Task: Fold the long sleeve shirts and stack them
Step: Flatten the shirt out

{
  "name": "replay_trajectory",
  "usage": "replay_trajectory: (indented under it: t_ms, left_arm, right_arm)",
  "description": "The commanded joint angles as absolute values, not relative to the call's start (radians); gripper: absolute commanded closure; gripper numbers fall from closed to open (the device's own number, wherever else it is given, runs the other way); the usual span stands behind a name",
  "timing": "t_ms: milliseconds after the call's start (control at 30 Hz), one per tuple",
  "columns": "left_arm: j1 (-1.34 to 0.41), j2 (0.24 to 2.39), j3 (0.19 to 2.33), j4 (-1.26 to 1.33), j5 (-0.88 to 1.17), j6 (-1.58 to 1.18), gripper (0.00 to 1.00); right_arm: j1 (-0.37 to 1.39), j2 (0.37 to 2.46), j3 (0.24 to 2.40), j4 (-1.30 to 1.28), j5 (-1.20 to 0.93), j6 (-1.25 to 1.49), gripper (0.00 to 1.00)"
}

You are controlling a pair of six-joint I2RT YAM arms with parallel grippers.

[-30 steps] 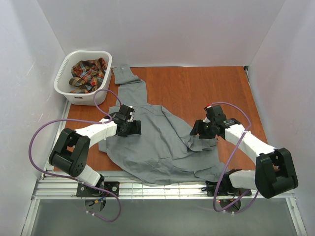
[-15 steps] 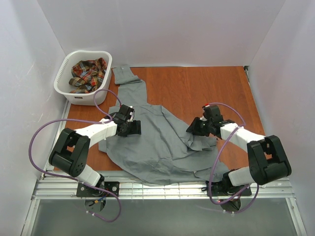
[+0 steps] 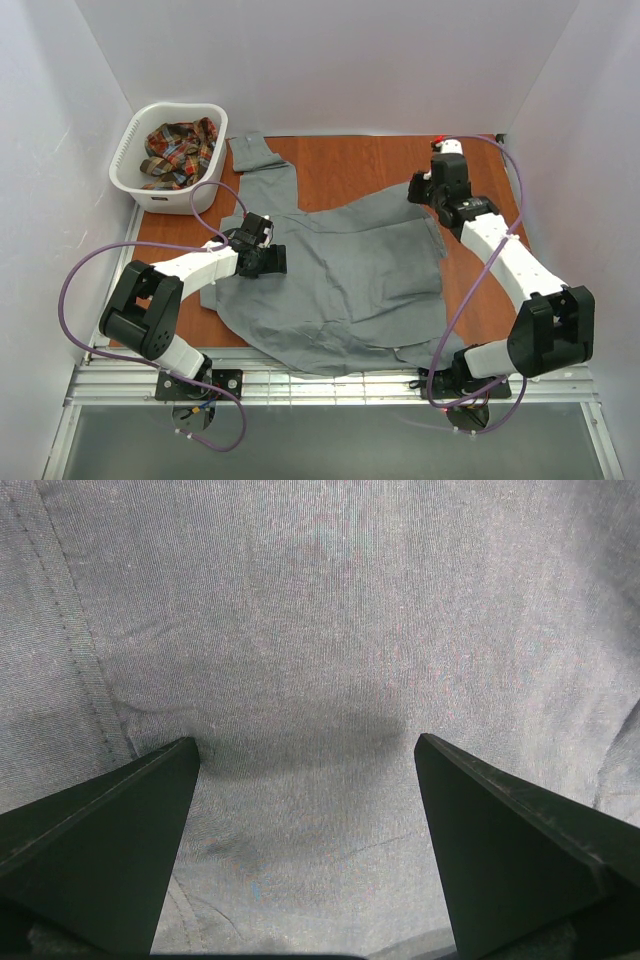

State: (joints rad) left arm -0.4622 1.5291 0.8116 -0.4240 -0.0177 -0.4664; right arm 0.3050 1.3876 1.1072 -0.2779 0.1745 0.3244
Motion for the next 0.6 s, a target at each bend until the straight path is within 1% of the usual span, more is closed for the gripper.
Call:
replay_trajectory:
  t_ms: [0,33,67,167,267,367,467,567]
  left_arm:
    - [-0.462,1.536,0.808,-0.446,-0.034,-0.477,0.16]
    - [-0.460,1.532,0.814,-0.448,-0.032,-0.479,0.16]
    - [-0.460,1.526,0.821,-0.452,-0.029,-0.480,0.16]
    - [-0.460,1.490,0.842,-0.482,-0.034,-0.494,0.16]
    - [-0.460,1.453,0.854,-0.509,-0.084,-0.511,0.16]
    - [-0.459,1.456,0.854,-0.526,-0.136,-0.522,0.16]
    - [-0.449,1.500,0.845,-0.534,-0.147,-0.532,0.15]
    - [-0.451,1.555,0.841,-0.514,-0.141,-0.541,0.16]
  right_arm:
    - [0.266,1.437,1.208,-0.380,0.444,0.212,0.61]
    - [0.262,1.451,1.236,-0.412,0.466,0.213,0.55]
    - [0.262,1.462,1.259,-0.438,0.483,0.218,0.46]
    - [0.279,1.456,1.269,-0.485,0.414,0.216,0.39]
    - [0.337,1.431,1.180,-0.514,0.322,0.238,0.39]
    - [0.403,1.419,1.048,-0.523,0.208,0.335,0.39]
    - [0.434,1.414,0.928,-0.494,0.160,0.417,0.40]
    - [0.443,1.425,0.867,-0.443,0.149,0.449,0.41]
